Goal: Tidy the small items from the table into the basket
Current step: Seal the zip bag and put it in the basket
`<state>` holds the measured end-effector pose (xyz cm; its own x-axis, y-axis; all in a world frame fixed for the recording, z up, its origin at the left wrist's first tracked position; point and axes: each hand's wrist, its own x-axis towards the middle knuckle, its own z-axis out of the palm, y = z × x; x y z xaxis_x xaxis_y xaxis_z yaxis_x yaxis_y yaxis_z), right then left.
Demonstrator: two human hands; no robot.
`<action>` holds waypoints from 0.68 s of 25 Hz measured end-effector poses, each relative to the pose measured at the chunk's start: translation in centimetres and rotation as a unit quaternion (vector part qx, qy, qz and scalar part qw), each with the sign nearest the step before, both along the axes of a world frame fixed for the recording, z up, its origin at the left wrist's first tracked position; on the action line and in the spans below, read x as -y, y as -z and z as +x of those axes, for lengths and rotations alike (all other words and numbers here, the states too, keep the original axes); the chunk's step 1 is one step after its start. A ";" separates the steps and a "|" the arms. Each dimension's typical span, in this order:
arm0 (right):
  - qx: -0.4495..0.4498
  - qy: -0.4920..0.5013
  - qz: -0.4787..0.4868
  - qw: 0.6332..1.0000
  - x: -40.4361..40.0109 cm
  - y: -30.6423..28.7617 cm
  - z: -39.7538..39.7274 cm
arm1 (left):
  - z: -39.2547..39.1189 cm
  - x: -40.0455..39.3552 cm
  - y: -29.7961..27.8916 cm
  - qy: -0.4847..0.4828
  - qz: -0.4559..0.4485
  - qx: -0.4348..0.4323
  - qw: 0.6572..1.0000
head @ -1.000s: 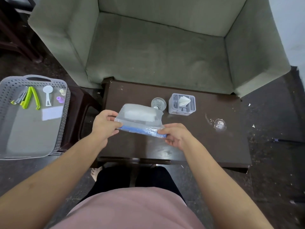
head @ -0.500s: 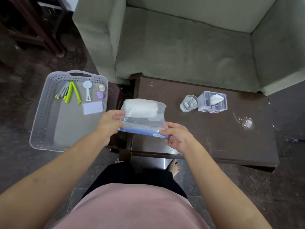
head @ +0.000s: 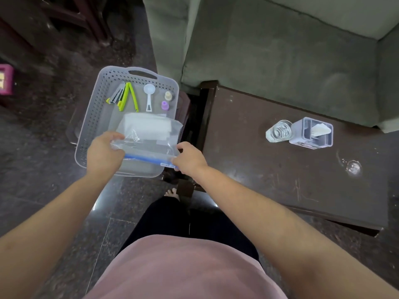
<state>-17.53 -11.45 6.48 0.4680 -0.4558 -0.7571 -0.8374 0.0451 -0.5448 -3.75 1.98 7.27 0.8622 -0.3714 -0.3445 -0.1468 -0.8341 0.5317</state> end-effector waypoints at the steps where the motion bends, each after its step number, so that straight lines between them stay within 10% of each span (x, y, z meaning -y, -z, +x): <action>1: -0.006 -0.027 -0.027 0.999 -0.6 0.4 1.1 | 0.8 -0.6 0.6 -0.004 0.012 0.004 1.000; 17: -0.106 -0.433 -0.168 0.879 -3.8 3.9 7.8 | 3.5 -3.9 7.8 0.130 0.215 -0.012 0.968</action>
<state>-9.68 -7.68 2.58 0.6150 -0.2118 -0.7595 -0.5616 -0.7938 -0.2334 -0.27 5.84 -0.53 0.7485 -0.3939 -0.5335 -0.3744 -0.9150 0.1502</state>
